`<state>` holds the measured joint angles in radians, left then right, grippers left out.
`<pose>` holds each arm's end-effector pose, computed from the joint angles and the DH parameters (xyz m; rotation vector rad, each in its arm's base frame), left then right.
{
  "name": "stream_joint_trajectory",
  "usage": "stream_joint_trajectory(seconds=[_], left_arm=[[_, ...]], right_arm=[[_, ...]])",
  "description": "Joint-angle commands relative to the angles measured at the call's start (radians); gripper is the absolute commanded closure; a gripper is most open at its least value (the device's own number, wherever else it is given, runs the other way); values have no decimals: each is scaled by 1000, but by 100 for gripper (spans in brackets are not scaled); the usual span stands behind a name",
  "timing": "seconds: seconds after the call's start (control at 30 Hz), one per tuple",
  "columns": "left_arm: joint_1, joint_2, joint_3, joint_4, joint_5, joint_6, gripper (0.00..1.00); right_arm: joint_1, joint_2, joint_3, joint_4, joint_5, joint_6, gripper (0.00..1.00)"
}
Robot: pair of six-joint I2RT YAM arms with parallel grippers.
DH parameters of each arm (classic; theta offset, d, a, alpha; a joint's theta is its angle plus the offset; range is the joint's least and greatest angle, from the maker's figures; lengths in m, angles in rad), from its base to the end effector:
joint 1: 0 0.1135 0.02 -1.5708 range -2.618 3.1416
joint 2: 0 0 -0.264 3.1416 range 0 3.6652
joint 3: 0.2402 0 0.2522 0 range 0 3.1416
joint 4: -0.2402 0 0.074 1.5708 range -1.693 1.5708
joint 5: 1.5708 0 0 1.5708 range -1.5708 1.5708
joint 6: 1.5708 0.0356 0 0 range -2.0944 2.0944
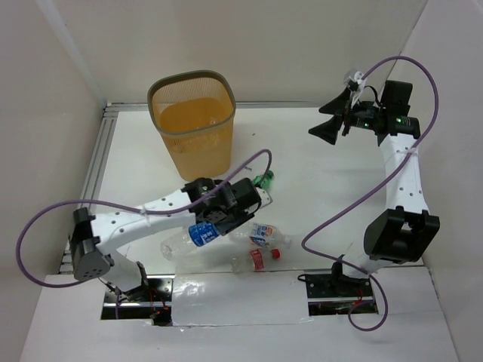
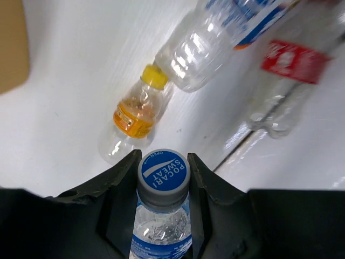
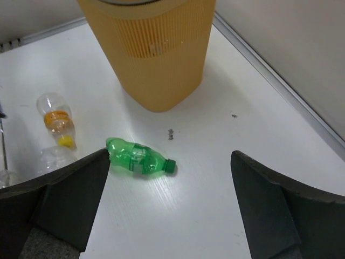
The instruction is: Put the plastic bottles in the bin
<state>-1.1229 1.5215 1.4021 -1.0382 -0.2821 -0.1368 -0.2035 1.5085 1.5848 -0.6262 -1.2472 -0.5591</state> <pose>0.1392 -0.2668 0.3085 1.1826 2.3672 -0.0230 0.3163 -0.0308 0.4109 -0.9581 1.5257 0.7676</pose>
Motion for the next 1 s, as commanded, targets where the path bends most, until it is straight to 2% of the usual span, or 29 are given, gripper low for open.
stream_joint_trajectory(seconds=[0.0,0.07,0.13,0.17,0.23,0.27,0.3,0.33,0.37,0.4,0.47,0.53,0.57,0.67,0.77,0.9,0.93,0.97], left_arm=[[-20,-113,174,-51,63,8,100],[-20,-144,300,-13,75,28,100],[-20,-178,378,24,40,54,100],[-11,-178,447,82,-1,78,100],[23,-219,488,177,-23,107,100],[41,-236,488,244,-32,138,100],[92,-256,465,405,-32,150,100],[122,-274,445,490,-4,161,100],[153,-305,398,576,10,161,100],[188,-305,378,655,52,161,100],[306,-314,351,838,63,131,100],[421,-293,315,938,31,86,100],[455,-279,296,1043,0,62,100],[581,-247,253,1165,-8,-65,100],[650,-174,336,1178,8,-181,100],[693,-75,385,1178,-58,-173,99],[709,-61,385,1178,-72,-162,97],[721,-46,385,1178,-72,-143,96]], right_arm=[[-7,5,-2,-107,72,-140,0],[-7,5,-25,-121,100,-163,2],[-7,15,-46,-168,112,-191,9],[-7,25,-46,-203,112,-261,23],[-7,38,-46,-310,112,-350,44],[18,47,-58,-344,112,-452,64],[32,47,-81,-369,141,-499,72],[47,38,-101,-382,162,-533,76],[85,29,-124,-371,185,-560,76],[107,16,-149,-353,210,-561,73],[148,-30,-232,-292,279,-573,46],[213,-62,-307,-242,334,-573,28],[231,-92,-330,-195,345,-573,18],[303,-114,-394,-153,370,-562,13],[363,-104,-404,-156,394,-562,13],[412,-94,-424,-115,419,-526,12],[421,-94,-424,-100,430,-525,9],[443,-94,-424,-86,440,-515,0]])
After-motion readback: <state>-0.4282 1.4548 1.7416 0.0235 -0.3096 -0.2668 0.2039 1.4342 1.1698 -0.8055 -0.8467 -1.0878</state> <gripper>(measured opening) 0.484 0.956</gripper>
